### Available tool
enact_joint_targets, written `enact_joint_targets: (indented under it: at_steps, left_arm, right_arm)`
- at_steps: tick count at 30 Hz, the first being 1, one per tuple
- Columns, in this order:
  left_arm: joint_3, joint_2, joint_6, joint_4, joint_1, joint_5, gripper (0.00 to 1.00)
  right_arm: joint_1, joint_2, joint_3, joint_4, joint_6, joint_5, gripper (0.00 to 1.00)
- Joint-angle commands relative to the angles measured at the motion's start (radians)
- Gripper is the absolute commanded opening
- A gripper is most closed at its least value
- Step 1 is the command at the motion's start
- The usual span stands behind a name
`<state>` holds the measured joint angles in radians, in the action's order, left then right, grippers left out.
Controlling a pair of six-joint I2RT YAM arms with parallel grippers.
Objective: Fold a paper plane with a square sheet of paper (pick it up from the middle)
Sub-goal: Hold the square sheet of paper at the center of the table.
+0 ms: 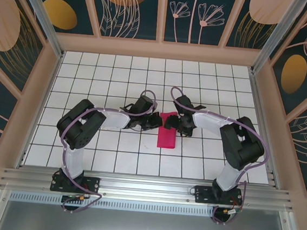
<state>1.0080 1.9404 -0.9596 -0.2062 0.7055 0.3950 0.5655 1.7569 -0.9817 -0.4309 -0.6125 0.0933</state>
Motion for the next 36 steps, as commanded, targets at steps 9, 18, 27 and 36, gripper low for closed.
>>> enact_joint_targets:
  at_steps: [9, 18, 27, 36]
  left_arm:
    - [0.058, 0.055, 0.022, 0.114, 0.016, -0.032, 0.0]
    - [0.071, 0.081, 0.031, 0.169, 0.026, -0.062, 0.0]
    - [0.05, 0.075, 0.039, 0.172, 0.026, -0.07, 0.0]
    - [0.056, 0.08, 0.045, 0.172, 0.027, -0.067, 0.0]
  right_arm:
    - [-0.003, 0.158, 0.084, 0.066, -0.004, -0.048, 0.85]
    - [-0.003, 0.149, 0.077, 0.063, -0.004, -0.044, 0.85]
    - [-0.013, -0.082, 0.04, 0.083, 0.004, -0.023, 0.89]
    - [-0.104, -0.353, 0.227, 0.362, -0.008, 0.353, 0.42]
